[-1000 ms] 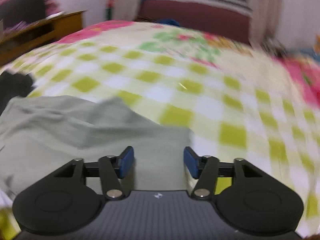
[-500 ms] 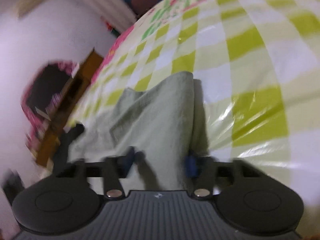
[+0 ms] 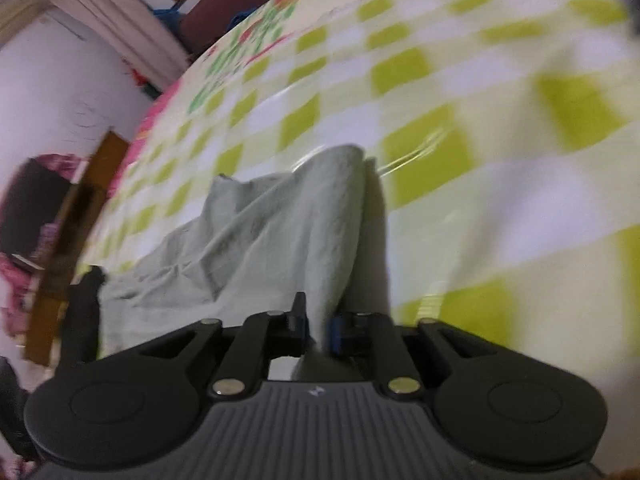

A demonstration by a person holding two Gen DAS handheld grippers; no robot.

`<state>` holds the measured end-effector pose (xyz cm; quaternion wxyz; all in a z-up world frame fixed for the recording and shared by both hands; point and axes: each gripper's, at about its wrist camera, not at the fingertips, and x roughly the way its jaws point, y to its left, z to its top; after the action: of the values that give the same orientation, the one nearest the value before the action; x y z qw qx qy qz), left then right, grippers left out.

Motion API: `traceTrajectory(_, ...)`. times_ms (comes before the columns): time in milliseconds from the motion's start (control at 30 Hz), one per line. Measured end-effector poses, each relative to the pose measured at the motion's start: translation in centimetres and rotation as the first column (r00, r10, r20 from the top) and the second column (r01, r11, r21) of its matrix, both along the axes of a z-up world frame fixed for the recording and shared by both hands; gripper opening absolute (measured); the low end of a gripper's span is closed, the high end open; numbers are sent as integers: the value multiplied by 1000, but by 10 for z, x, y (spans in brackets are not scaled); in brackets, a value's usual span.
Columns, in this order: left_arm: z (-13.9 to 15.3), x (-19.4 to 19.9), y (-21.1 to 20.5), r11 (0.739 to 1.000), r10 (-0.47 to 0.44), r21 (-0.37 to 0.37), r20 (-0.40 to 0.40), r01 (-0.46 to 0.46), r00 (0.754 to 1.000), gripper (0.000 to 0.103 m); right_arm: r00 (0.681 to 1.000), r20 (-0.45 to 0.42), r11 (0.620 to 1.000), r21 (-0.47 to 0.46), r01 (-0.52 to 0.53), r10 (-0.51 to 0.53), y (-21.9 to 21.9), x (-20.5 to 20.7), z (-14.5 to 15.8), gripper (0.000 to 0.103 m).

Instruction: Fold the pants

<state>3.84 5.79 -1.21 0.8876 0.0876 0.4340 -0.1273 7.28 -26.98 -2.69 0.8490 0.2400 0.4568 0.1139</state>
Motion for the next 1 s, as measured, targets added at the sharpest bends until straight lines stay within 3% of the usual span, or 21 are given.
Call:
traceTrajectory(67,7,-6,2,1000,6,-4,16,-6,1000,96,997,70,994,-105,21,-14,0,-8,21,20)
traceTrajectory(133,13,-14,11,999,32,-31,32,-31,999,96,988,150,991,-135,-15,35,12,-10,43,20)
traceTrajectory(200,16,-20,19,997,68,-51,48,-66,996,96,966,203,983,-116,-141,163,36,-6,57,22)
traceTrajectory(233,17,-23,23,994,89,-64,59,-85,994,96,943,214,965,-123,-232,254,60,1,63,29)
traceTrajectory(267,17,-25,26,992,108,-75,70,-103,992,96,915,225,940,-137,-311,335,83,6,65,42)
traceTrajectory(300,17,-26,29,988,133,-84,84,-126,988,96,877,235,907,-159,-390,419,109,11,67,46)
traceTrajectory(467,15,-24,39,979,184,-106,115,-172,976,96,667,184,689,-290,-665,722,235,54,42,52)
traceTrajectory(567,9,-21,44,976,194,-118,98,-182,976,96,585,140,591,-362,-721,799,274,70,22,54)
traceTrajectory(733,4,-15,59,961,223,-184,65,-208,973,96,535,86,531,-322,-784,841,291,97,1,56)
traceTrajectory(833,0,-12,66,951,233,-218,31,-221,972,96,481,69,474,-334,-815,874,301,94,1,58)
traceTrajectory(900,0,-12,68,946,238,-234,32,-224,971,96,461,50,451,-330,-830,886,304,95,2,52)
traceTrajectory(1000,3,-14,68,944,241,-244,56,-221,969,96,458,27,443,-308,-842,888,304,98,7,25)
